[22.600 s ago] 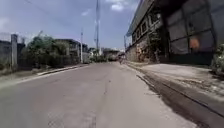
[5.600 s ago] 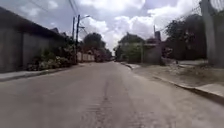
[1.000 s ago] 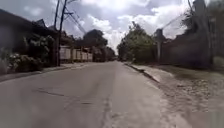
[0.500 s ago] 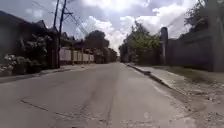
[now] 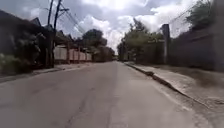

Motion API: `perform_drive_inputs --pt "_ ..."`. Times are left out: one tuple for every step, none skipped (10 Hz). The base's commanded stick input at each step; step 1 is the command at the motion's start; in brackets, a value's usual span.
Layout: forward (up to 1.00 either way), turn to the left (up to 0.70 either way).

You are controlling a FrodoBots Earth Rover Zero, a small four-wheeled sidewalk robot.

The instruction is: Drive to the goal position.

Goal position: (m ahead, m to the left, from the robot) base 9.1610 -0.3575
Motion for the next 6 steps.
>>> perform_drive_inputs --pt "1.00 0.00" --pt "1.00 0.00" --pt "1.00 0.00" --pt "1.00 -0.10" --pt "1.00 -0.39" --pt "1.00 -0.40"
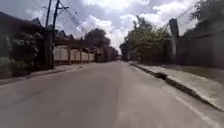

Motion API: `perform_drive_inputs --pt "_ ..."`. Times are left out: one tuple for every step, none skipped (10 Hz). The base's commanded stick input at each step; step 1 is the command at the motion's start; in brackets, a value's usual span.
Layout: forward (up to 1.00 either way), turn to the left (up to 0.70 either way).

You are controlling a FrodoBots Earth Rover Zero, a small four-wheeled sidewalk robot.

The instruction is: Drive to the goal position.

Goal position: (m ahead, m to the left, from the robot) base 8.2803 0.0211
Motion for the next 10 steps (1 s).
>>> perform_drive_inputs --pt "1.00 -0.40" --pt "1.00 -0.40" --pt "1.00 -0.40" --pt "1.00 -0.39" --pt "1.00 0.00" --pt "1.00 0.00" --pt "1.00 0.00" --pt "1.00 0.00" --pt "1.00 0.00" --pt "1.00 0.00"
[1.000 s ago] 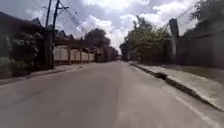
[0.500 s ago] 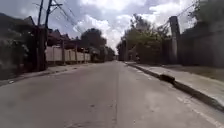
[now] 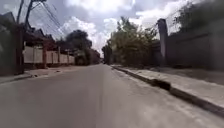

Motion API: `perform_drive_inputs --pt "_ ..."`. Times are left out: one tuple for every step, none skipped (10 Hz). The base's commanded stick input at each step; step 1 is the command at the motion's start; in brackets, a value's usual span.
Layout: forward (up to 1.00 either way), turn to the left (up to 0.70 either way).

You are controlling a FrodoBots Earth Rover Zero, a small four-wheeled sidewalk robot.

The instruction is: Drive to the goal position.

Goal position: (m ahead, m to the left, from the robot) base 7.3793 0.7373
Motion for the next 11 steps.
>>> perform_drive_inputs --pt "1.00 0.00" --pt "1.00 0.00" --pt "1.00 0.00" --pt "1.00 0.00" --pt "1.00 0.24" --pt "1.00 0.33" --pt "1.00 0.00" --pt "1.00 -0.01" --pt "1.00 -0.02" --pt "1.00 -0.02" --pt "1.00 -0.02"
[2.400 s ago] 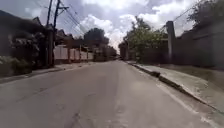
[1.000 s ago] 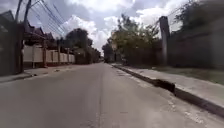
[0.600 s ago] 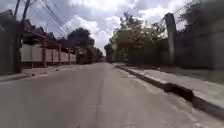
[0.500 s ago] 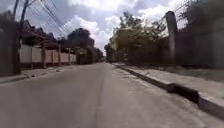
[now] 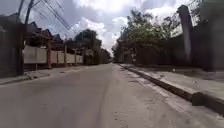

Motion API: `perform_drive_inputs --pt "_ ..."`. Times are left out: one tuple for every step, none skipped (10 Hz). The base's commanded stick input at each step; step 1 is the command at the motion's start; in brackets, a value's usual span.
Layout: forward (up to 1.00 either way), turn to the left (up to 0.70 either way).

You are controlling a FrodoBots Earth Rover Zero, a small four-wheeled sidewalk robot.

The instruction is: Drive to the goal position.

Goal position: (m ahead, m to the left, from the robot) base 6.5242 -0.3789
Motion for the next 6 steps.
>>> perform_drive_inputs --pt "1.00 -0.02" --pt "1.00 -0.02" --pt "1.00 -0.02" --pt "1.00 -0.31" --pt "1.00 -0.38" --pt "1.00 -0.36"
